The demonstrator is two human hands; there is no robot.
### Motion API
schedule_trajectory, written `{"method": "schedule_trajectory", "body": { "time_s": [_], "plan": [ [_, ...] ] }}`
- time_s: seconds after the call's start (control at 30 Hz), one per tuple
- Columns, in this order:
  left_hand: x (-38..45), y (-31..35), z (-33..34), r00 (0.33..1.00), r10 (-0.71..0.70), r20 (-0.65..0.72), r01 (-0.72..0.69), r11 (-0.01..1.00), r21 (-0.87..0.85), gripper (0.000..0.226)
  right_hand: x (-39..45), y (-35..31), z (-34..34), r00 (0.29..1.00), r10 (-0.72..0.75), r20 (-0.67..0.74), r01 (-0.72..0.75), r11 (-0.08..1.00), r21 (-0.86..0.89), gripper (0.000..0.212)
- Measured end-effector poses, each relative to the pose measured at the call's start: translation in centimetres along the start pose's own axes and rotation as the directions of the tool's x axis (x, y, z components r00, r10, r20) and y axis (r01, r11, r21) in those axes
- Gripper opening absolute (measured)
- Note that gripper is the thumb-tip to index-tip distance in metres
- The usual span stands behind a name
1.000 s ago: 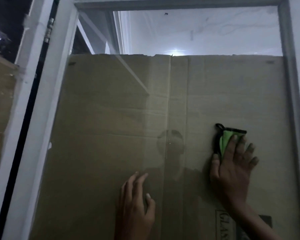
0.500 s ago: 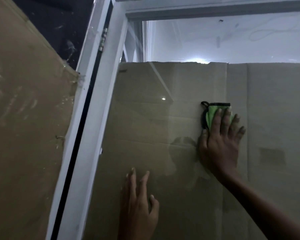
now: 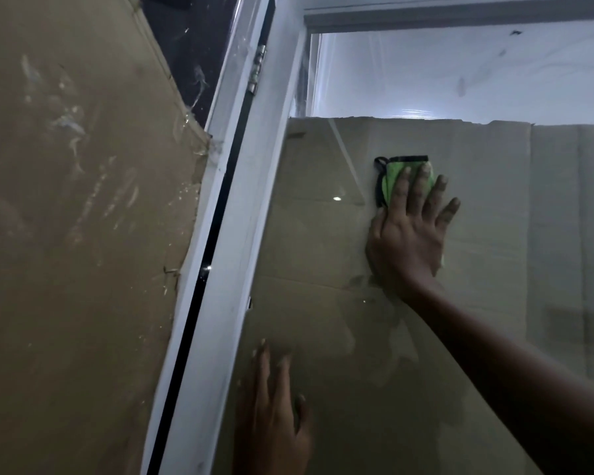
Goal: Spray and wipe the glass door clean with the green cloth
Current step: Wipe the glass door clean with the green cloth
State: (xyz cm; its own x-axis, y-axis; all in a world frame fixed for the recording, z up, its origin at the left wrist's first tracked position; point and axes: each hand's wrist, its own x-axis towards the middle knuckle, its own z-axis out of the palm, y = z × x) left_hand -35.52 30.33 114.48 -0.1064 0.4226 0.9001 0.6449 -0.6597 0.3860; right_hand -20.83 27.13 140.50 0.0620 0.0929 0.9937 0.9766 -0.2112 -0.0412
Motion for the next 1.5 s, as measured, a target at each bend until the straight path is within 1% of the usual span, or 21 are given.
{"method": "schedule_trajectory", "body": {
  "time_s": [0.17,0.33,0.4,0.5,0.57,0.67,0.73,0.8,0.93,0.97,1.0,1.03,1.07,1.1,1.13,1.17,1.27,1.3,1.37,1.43,1.5],
  "plan": [
    [-0.1,-1.2,0.5,0.997,0.028,-0.068,-0.034,0.995,-0.089,0.066,1.2,-3.0,0.9,0.987,-0.155,0.034,0.154,0.988,0.016,0.069],
    [-0.1,-1.2,0.3,0.998,0.019,-0.061,-0.026,0.992,-0.127,0.064,1.5,-4.0,1.5,0.932,-0.349,0.098,0.351,0.937,0.001,0.067],
    [-0.1,-0.9,0.0,0.997,0.017,-0.078,-0.028,0.989,-0.148,0.063,1.2,-4.7,1.3,0.895,-0.421,0.146,0.425,0.905,0.01,0.069],
    [-0.4,-0.3,-0.6,0.986,-0.038,-0.163,0.001,0.975,-0.222,0.06,-1.5,-6.9,1.6,0.801,-0.562,0.205,0.562,0.825,0.061,0.073],
    [-0.9,0.0,-1.2,0.979,-0.077,-0.189,0.03,0.97,-0.242,0.058,-5.0,-7.9,2.6,0.754,-0.627,0.195,0.624,0.777,0.084,0.07],
    [-1.7,-0.4,-2.2,0.978,-0.133,-0.163,0.1,0.975,-0.199,0.058,-10.3,-7.8,3.8,0.728,-0.67,0.145,0.661,0.742,0.11,0.066],
    [-2.0,-0.8,-2.5,0.971,-0.179,-0.159,0.143,0.966,-0.215,0.058,-13.0,-6.9,4.2,0.672,-0.73,0.127,0.722,0.683,0.108,0.066],
    [-2.5,-0.8,-2.8,0.966,-0.213,-0.147,0.176,0.958,-0.226,0.058,-15.4,-5.7,4.3,0.592,-0.796,0.129,0.789,0.605,0.11,0.064],
    [-3.6,-0.3,-3.4,0.978,-0.191,-0.084,0.175,0.97,-0.167,0.059,-17.0,-3.4,3.7,0.351,-0.915,0.198,0.919,0.377,0.111,0.061],
    [-3.8,-0.2,-3.5,0.977,-0.2,-0.069,0.187,0.97,-0.154,0.059,-15.4,-3.1,3.3,0.345,-0.918,0.194,0.926,0.366,0.088,0.062],
    [-3.9,-0.2,-3.5,0.975,-0.212,-0.062,0.201,0.968,-0.148,0.059,-13.3,-2.8,2.9,0.402,-0.898,0.178,0.907,0.417,0.058,0.062],
    [-3.9,-0.1,-3.6,0.974,-0.222,-0.054,0.212,0.967,-0.144,0.059,-10.6,-2.6,2.5,0.517,-0.843,0.149,0.849,0.527,0.033,0.063],
    [-3.9,0.0,-3.6,0.973,-0.225,-0.048,0.216,0.967,-0.138,0.058,-7.7,-2.3,2.1,0.649,-0.75,0.127,0.754,0.656,0.026,0.064],
    [-3.9,0.0,-3.6,0.974,-0.221,-0.052,0.213,0.969,-0.129,0.056,-5.0,-2.3,1.5,0.754,-0.646,0.122,0.647,0.762,0.031,0.066],
    [-3.8,-0.1,-3.5,0.976,-0.212,-0.053,0.204,0.971,-0.128,0.055,-2.8,-2.3,0.9,0.823,-0.553,0.129,0.553,0.832,0.039,0.067],
    [-3.8,-0.3,-3.4,0.977,-0.211,-0.041,0.204,0.97,-0.13,0.058,-1.2,-2.5,0.6,0.859,-0.49,0.149,0.488,0.871,0.048,0.069],
    [-3.7,-1.8,-3.0,0.974,-0.228,0.018,0.228,0.963,-0.146,0.078,0.0,-4.2,0.5,0.874,-0.453,0.175,0.449,0.891,0.064,0.072],
    [-3.8,-2.2,-3.1,0.974,-0.227,0.012,0.226,0.964,-0.143,0.074,-0.4,-4.7,0.6,0.869,-0.465,0.168,0.46,0.885,0.07,0.071],
    [-4.0,-2.4,-3.6,0.969,-0.247,-0.008,0.243,0.956,-0.165,0.061,-2.4,-5.6,1.3,0.82,-0.548,0.165,0.541,0.836,0.09,0.067],
    [-4.5,-2.2,-3.7,0.959,-0.282,-0.038,0.269,0.942,-0.199,0.057,-5.9,-6.4,2.4,0.741,-0.655,0.149,0.645,0.756,0.113,0.064],
    [-5.4,-2.0,-3.8,0.957,-0.284,-0.06,0.266,0.94,-0.215,0.057,-10.2,-7.0,3.3,0.701,-0.699,0.143,0.685,0.716,0.135,0.063]
  ]
}}
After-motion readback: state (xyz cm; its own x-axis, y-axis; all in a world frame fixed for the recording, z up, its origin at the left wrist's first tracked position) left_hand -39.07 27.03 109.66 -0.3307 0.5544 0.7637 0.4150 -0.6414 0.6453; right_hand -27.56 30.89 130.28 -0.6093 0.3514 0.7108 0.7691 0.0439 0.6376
